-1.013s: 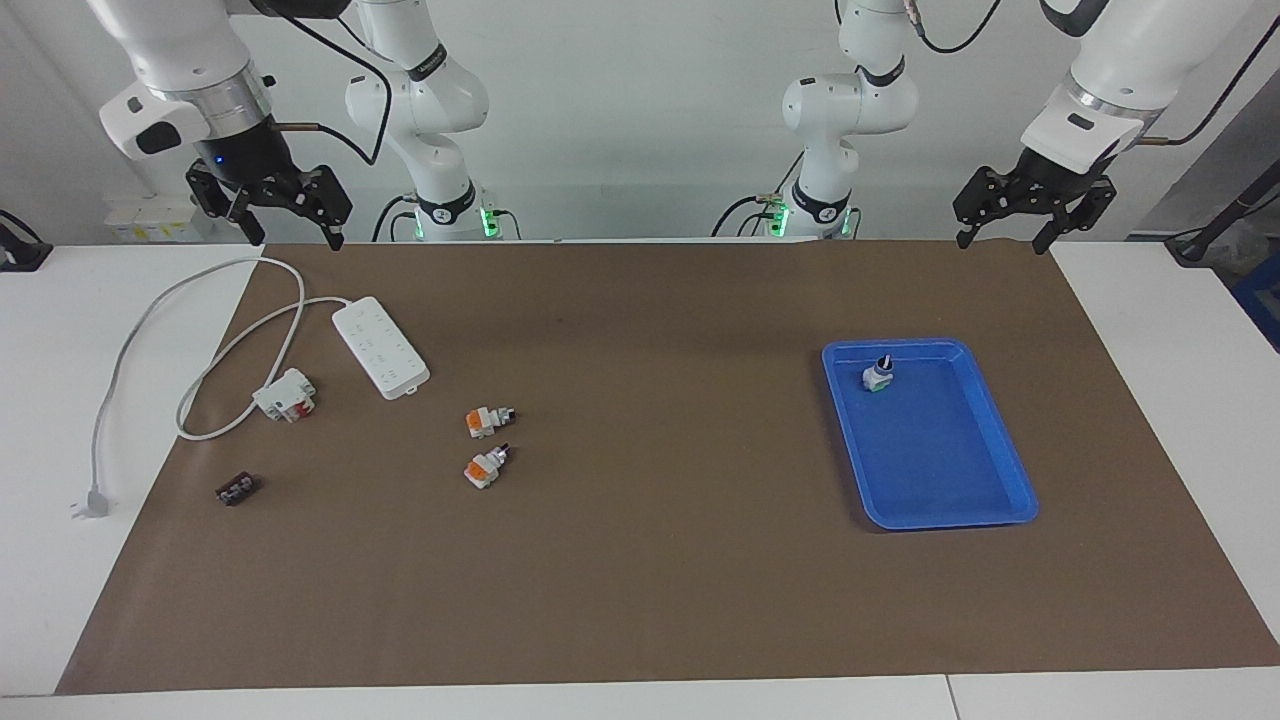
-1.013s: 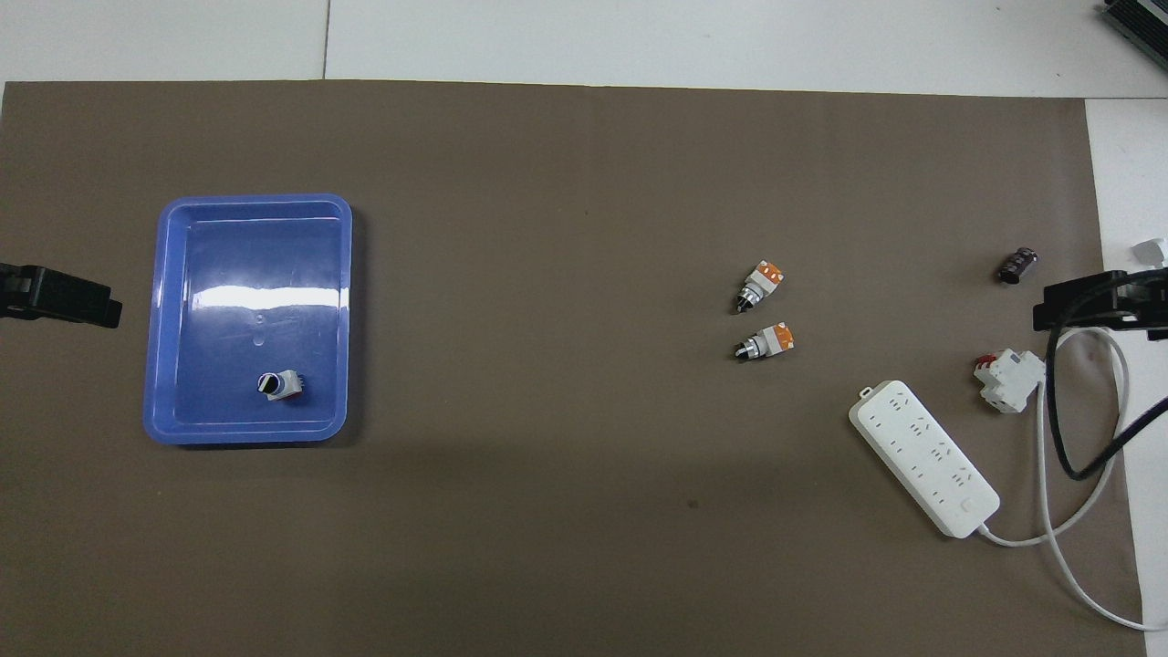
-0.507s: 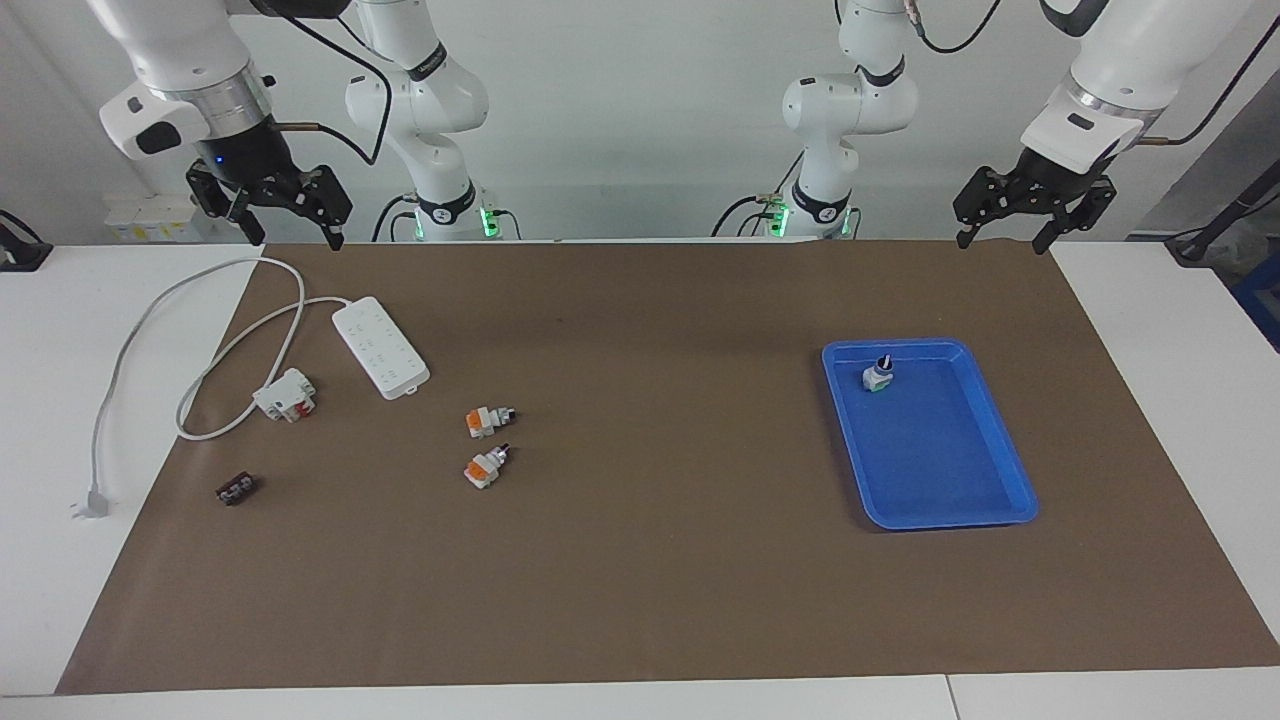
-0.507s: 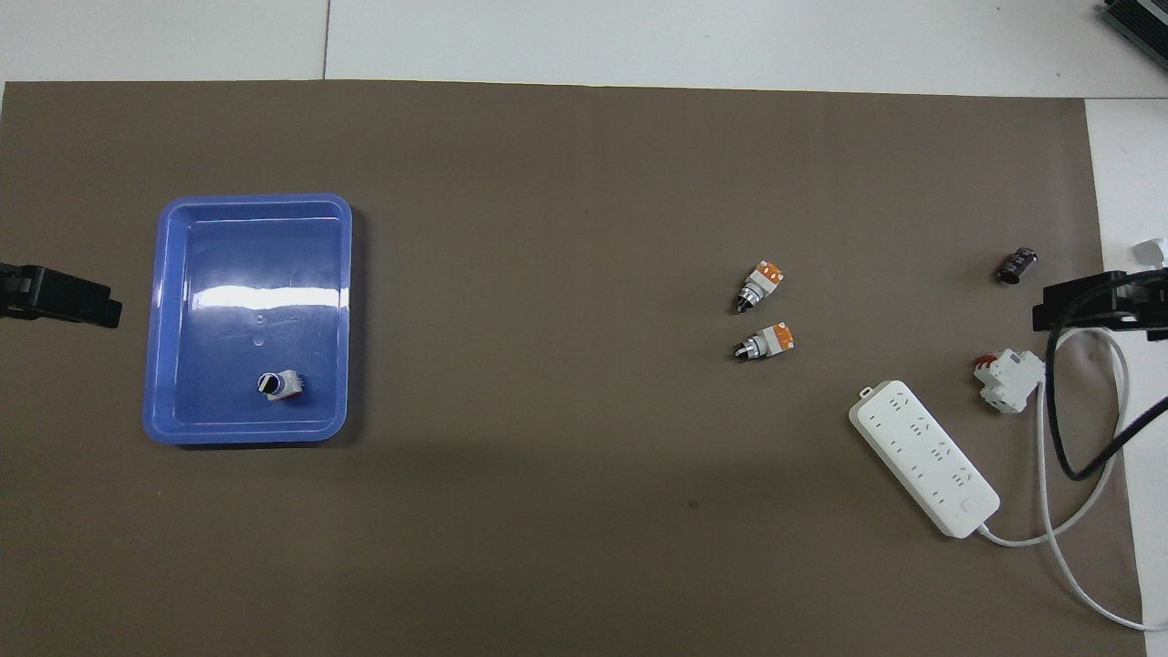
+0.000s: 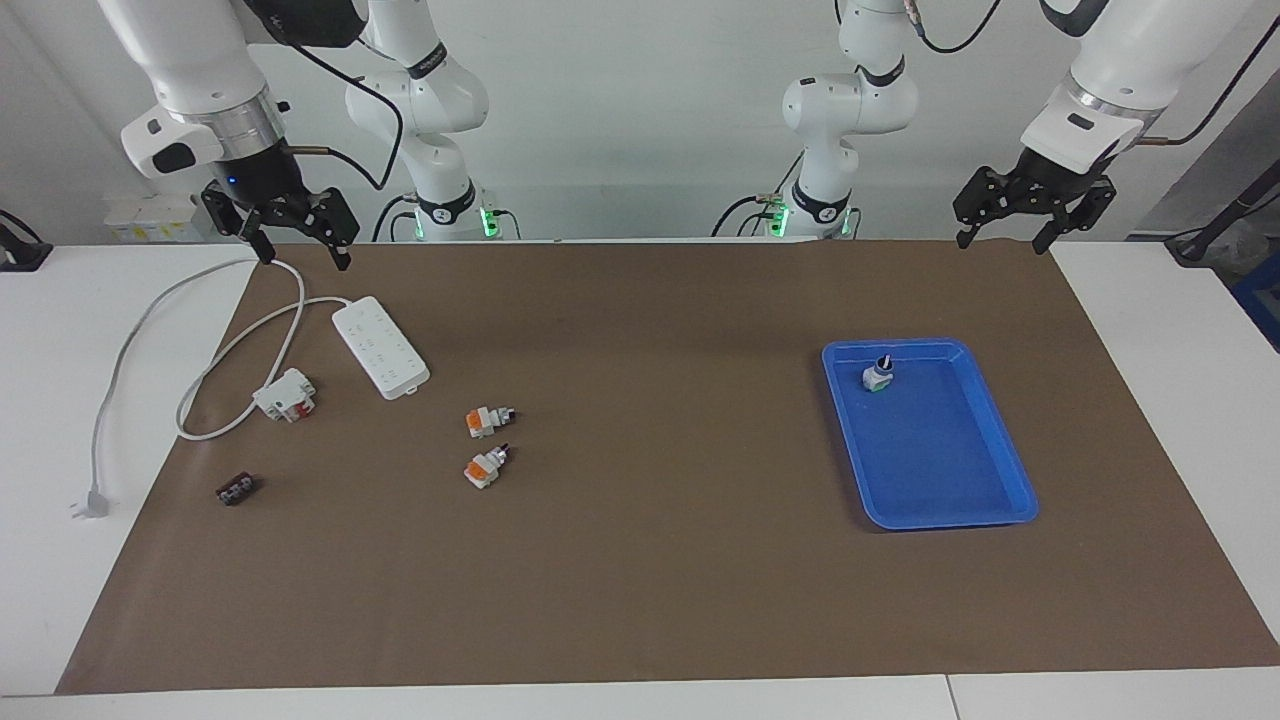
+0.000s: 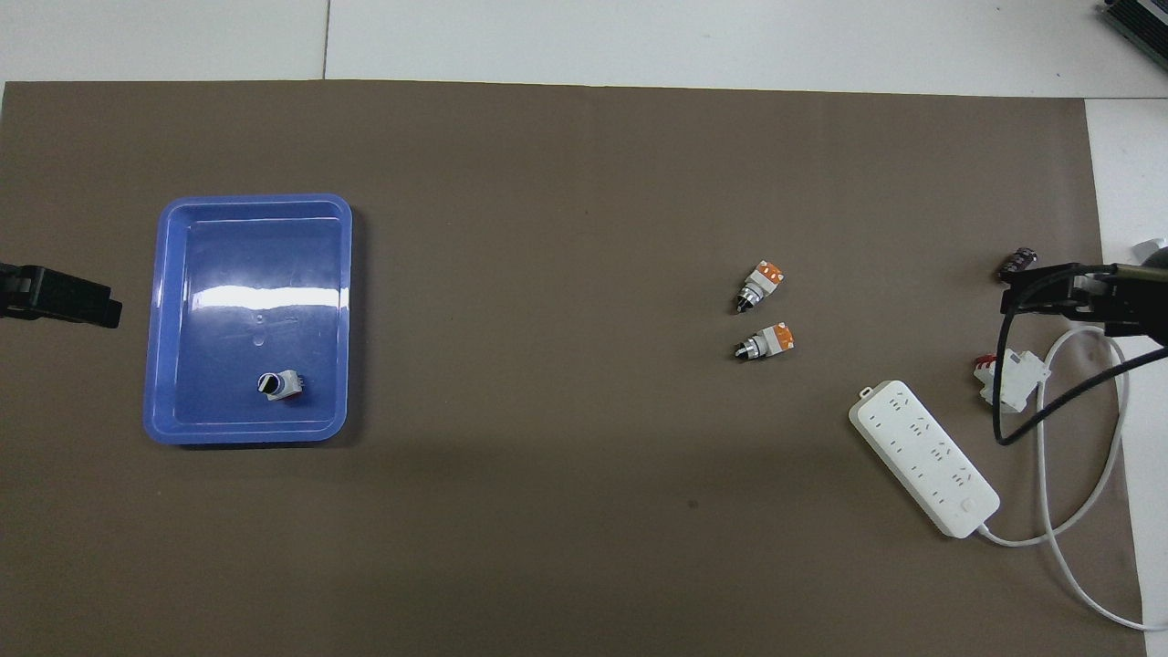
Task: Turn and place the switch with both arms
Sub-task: 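Move the right gripper toward the orange-and-white switches, then lower the right gripper and grasp the farther orange-and-white switch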
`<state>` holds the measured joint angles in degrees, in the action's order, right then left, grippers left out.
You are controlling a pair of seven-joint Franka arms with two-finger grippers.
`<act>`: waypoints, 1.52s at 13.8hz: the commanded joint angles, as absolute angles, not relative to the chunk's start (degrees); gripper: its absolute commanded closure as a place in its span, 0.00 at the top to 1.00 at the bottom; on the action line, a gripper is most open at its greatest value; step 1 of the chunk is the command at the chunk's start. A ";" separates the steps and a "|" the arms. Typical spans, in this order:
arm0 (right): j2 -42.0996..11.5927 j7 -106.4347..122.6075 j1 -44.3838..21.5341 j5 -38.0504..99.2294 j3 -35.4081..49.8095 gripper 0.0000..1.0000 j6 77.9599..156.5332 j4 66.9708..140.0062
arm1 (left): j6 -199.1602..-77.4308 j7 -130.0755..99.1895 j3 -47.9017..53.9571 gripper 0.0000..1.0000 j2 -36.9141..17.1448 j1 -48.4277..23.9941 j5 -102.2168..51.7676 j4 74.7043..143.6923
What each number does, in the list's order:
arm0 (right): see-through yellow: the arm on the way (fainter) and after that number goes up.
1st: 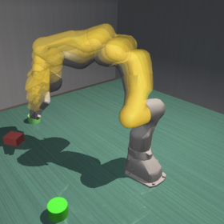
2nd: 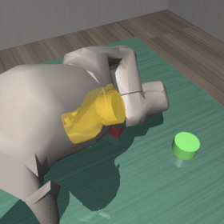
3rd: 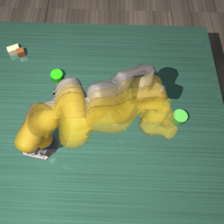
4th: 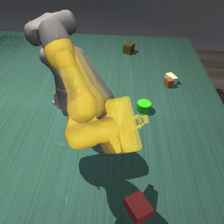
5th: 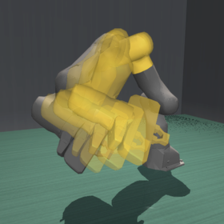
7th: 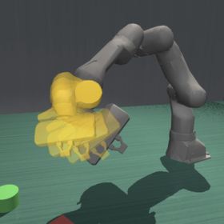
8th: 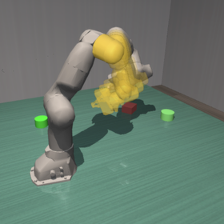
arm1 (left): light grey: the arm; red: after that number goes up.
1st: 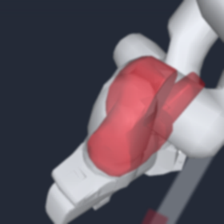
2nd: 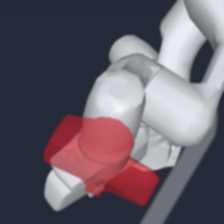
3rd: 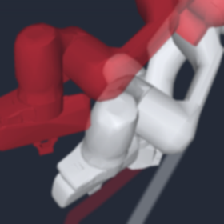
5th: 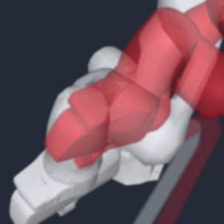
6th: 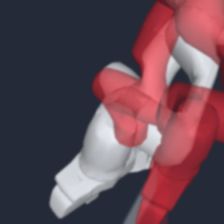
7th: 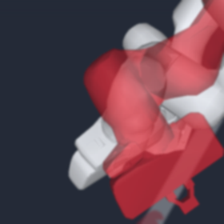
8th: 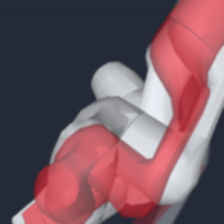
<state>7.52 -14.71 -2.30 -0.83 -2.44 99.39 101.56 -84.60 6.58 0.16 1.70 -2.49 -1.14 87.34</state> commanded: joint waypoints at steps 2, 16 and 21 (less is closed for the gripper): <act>7.21 -26.60 -2.81 -0.53 -2.02 1.00 105.63 105.73 | -84.64 6.59 0.35 1.00 3.34 -2.29 -0.09 89.12; -9.31 -67.06 -15.03 1.04 -1.93 1.00 119.26 112.49 | -84.64 6.59 0.35 1.00 3.34 -2.29 -0.09 89.12; -8.43 -67.32 -14.59 1.76 -1.93 1.00 129.54 122.69 | -84.64 6.59 0.35 1.00 3.34 -2.29 -0.09 89.12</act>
